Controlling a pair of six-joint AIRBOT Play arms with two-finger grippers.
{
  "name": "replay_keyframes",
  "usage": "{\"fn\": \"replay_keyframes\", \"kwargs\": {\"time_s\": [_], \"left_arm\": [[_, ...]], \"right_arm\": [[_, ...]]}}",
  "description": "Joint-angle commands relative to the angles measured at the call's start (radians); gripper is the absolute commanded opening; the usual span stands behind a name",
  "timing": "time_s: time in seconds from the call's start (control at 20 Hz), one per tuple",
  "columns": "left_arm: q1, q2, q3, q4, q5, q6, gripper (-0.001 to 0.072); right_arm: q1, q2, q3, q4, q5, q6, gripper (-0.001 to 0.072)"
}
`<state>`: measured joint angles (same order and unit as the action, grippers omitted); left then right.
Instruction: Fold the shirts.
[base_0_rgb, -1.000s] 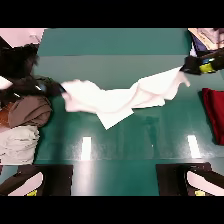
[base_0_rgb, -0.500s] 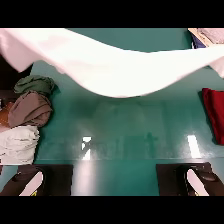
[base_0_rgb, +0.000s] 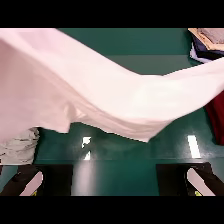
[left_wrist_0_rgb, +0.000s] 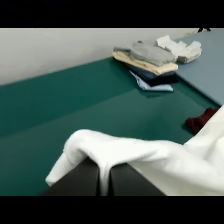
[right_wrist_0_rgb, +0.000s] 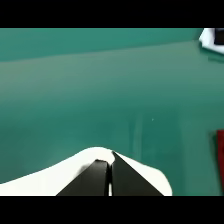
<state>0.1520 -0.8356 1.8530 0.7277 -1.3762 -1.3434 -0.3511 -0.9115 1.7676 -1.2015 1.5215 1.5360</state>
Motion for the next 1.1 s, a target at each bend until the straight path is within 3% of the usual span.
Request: {"fn": "replay_keyframes", "kwargs": {"time_s": [0.0, 0.15, 0.4, 0.45, 0.5, 0.55, 0.75, 0.85, 0.9, 1.05], "left_arm": [[0.0, -0.006, -0.288, -0.002, -0.021, -0.01, 0.0029], [0.0, -0.011, -0.6, 0.008, -0.014, 0.018, 0.003], [0.001, -0.011, -0.937, 0.039, 0.061, 0.061, 0.003], [0.001, -0.011, -0.948, 0.039, 0.063, 0.061, 0.003], [0.001, -0.011, -0.947, 0.039, 0.065, 0.061, 0.003], [0.001, -0.011, -0.946, 0.039, 0.069, 0.062, 0.003], [0.001, -0.011, -0.945, 0.039, 0.085, 0.069, 0.003], [0.001, -0.011, -0.945, 0.039, 0.087, 0.068, 0.003], [0.001, -0.011, -0.945, 0.039, 0.09, 0.068, 0.003], [0.001, -0.011, -0.945, 0.037, 0.109, 0.068, 0.003]], "right_arm": [[0.094, -0.216, 0.122, -0.006, 0.086, 0.001, 0.0012], [0.216, -0.405, 0.084, -0.006, 0.066, 0.0, 0.0013], [0.317, -0.634, -0.019, -0.003, -0.202, 0.0, 0.0018], [0.316, -0.66, -0.018, 0.006, -0.218, 0.0, 0.0129], [0.316, -0.682, -0.006, 0.004, -0.209, 0.0, 0.0459], [0.309, -0.695, 0.011, 0.001, -0.182, 0.0, 0.0537], [0.219, -0.629, -0.055, 0.002, -0.091, -0.058, 0.0529], [0.166, -0.544, -0.217, 0.006, -0.084, -0.064, 0.0517], [0.146, -0.5, -0.325, 0.006, -0.084, -0.064, 0.045], [0.125, -0.399, -0.665, 0.09, -0.14, -0.09, 0.0438]]}}
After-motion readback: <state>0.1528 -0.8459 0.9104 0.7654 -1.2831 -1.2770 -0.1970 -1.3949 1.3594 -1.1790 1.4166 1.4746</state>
